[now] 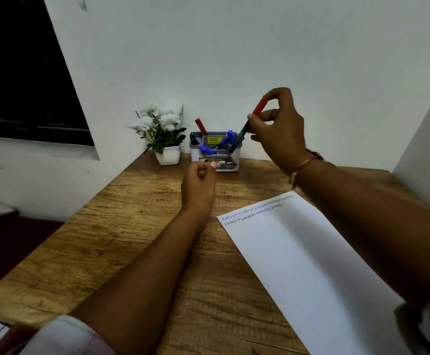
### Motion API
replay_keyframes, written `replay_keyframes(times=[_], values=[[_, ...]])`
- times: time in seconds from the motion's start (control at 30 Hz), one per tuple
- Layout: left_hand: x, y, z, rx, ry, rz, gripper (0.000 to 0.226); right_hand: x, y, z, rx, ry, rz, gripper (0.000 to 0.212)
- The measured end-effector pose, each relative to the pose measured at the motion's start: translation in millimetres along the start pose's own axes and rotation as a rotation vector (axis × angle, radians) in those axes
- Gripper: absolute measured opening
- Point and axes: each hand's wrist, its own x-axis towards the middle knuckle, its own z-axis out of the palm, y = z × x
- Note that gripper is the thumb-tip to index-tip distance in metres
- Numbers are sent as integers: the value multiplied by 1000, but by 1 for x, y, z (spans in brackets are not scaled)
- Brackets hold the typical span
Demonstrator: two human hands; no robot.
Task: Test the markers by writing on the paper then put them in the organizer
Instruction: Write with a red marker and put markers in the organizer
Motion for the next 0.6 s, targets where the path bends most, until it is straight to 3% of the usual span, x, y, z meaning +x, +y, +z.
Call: replay_keyframes(times=[0.2,0.43,0.6], values=[[0,-4,-1,42,22,-11,23,30,9,53,-93,71,-18,30],[-2,-2,0,34,13,-20,22,36,21,82,-215,10,8,23],[-3,0,1,48,0,-16,22,35,17,85,-498,-126,-34,25]])
